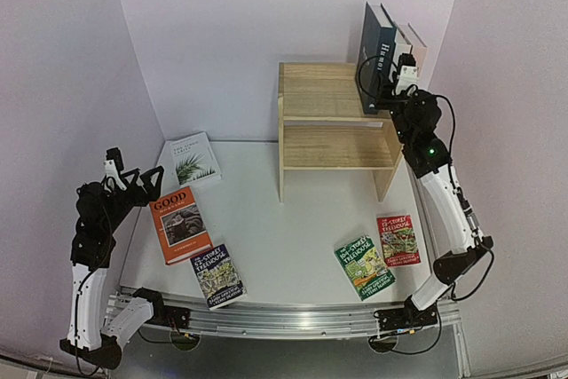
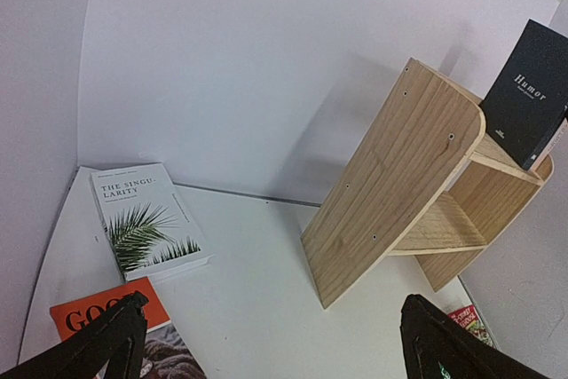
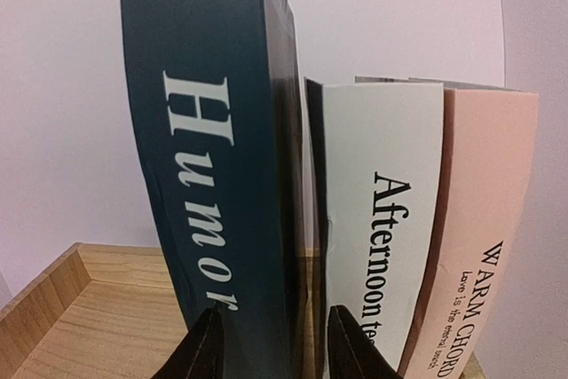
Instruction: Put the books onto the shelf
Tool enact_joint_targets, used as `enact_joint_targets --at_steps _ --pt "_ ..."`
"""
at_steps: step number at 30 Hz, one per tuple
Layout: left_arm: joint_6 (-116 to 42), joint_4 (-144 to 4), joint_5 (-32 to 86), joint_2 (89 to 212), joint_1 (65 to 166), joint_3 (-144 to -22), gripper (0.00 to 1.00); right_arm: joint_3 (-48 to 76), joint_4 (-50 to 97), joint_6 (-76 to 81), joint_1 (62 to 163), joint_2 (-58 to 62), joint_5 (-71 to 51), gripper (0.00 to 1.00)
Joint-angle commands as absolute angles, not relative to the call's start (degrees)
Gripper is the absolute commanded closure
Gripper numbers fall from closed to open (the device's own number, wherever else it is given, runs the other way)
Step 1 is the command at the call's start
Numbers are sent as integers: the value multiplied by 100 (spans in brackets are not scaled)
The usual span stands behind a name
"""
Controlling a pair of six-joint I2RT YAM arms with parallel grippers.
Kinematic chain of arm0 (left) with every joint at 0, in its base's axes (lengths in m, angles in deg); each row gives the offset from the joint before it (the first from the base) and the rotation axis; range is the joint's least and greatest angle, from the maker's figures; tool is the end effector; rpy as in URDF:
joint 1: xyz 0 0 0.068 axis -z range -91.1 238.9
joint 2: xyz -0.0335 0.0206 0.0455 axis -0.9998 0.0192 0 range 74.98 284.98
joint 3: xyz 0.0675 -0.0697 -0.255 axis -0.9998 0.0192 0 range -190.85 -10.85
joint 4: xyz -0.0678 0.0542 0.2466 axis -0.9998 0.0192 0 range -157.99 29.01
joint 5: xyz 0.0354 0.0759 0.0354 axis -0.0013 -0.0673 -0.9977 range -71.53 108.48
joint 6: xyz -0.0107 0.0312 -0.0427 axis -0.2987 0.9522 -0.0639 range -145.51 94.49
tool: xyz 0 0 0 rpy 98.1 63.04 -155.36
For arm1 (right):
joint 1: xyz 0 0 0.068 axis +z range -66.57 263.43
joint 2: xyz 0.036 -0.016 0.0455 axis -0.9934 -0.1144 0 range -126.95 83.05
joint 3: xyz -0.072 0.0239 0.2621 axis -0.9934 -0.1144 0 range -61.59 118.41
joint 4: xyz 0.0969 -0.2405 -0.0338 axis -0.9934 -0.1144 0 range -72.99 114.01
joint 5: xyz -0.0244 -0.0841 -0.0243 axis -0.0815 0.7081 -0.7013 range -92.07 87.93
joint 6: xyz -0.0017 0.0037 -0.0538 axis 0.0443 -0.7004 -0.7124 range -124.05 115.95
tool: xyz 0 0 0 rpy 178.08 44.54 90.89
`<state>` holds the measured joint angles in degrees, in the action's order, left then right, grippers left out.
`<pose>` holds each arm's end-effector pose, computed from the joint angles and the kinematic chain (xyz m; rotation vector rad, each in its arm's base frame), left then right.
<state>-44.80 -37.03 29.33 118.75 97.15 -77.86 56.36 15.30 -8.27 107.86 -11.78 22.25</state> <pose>0.1363 -0.0266 0.4332 -0.0235 1.7302 -0.5178 0.3221 0.1302 0.5545 0.0281 1.3417 0.0183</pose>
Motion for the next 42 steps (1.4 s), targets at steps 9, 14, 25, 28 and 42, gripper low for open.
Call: enact_joint_targets --at_steps 9,14,25,28,42 --pt "-4426 -3830 2955 11820 9695 -7783 0 5678 2077 -788 10796 -1346 2738 64" --pt "-4422 -3842 2955 11821 9697 -7771 0 5631 2081 -752 10799 -1332 2778 64" --pt "-2856 -2051 3085 13079 9694 -8315 0 4501 2070 -415 10795 -270 2350 56" --pt "-1795 -1152 3306 13953 9695 -8714 0 4082 1990 -160 10799 141 2126 51" --pt "488 -752 2022 15662 9539 -8368 0 2376 450 1738 10798 1436 469 38"
